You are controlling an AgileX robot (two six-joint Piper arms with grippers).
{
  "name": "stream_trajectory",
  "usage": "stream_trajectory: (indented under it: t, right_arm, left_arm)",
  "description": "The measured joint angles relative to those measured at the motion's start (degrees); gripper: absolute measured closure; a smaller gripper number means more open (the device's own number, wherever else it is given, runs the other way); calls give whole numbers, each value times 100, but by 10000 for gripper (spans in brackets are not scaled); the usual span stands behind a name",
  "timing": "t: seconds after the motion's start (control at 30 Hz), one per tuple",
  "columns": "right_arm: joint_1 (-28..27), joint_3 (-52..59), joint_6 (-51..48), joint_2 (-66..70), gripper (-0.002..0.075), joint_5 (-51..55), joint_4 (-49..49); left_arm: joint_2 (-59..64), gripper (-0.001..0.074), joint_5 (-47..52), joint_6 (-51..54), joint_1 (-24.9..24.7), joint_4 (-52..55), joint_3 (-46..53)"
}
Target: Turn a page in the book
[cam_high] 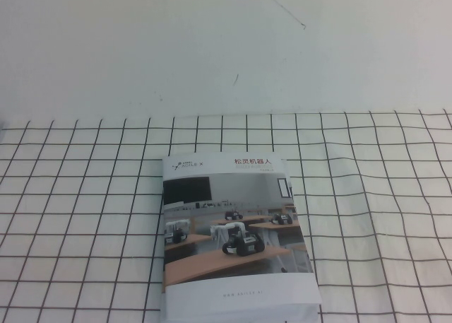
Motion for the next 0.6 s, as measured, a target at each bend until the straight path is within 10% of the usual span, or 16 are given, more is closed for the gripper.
stream_trajectory:
  t: [0.3,0.6]
  right_arm:
    - [0,0,34,0,728,2182,121]
    - [0,9,118,0,728,2587,154]
  left_arm:
    - [-4,737,3628,-213,0,0,0]
    - [-4,737,3930,-213,0,14,0]
